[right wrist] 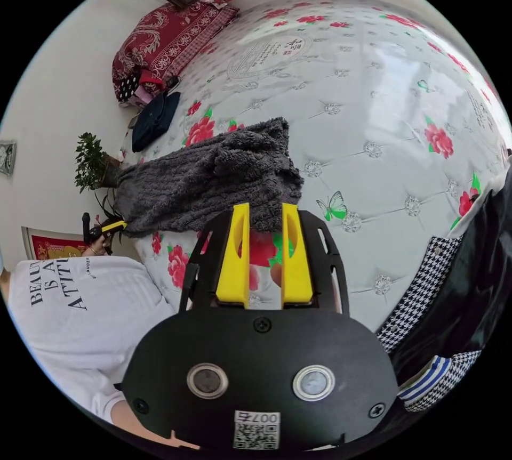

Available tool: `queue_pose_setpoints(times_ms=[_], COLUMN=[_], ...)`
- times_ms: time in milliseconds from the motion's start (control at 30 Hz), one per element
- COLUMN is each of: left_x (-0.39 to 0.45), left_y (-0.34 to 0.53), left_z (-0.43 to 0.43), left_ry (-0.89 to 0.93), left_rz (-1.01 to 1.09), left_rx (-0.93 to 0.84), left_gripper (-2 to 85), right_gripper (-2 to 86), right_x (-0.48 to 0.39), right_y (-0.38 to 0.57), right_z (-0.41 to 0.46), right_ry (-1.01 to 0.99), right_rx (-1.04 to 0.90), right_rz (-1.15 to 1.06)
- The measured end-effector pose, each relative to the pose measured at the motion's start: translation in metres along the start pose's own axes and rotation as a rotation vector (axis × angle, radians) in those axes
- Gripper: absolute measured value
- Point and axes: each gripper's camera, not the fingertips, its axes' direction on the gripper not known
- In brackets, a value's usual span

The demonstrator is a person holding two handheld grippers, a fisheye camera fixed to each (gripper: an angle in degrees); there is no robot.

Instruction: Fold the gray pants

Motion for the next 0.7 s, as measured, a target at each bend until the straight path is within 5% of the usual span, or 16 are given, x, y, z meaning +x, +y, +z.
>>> queue_pose_setpoints(times_ms=[333,533,700], left_x=[-0.017,-0.033,-0.039], left_y=[-0.002,0.002,0.008], left_z=[-0.007,-0.017,-0.011], left_ry=[0.018,0.042,0.059], left_rz=[-0.032,-0.07,-0.093], left_rx=[0.019,0.055,0.064], left_gripper=[-0.7,-0.7,-0.7], right_gripper=[1.9,0.3,2.4], right_x=[-0.023,-0.109,-0.126], right_y=[-0.063,-0.114,-0.134], right_z=[0.077,-0.053,-0.053], right_ry=[0.011,-0.178,0.124], right_rx=[-0.099,0.36,0.277], right_rz=[0.031,-0.247,-0.22])
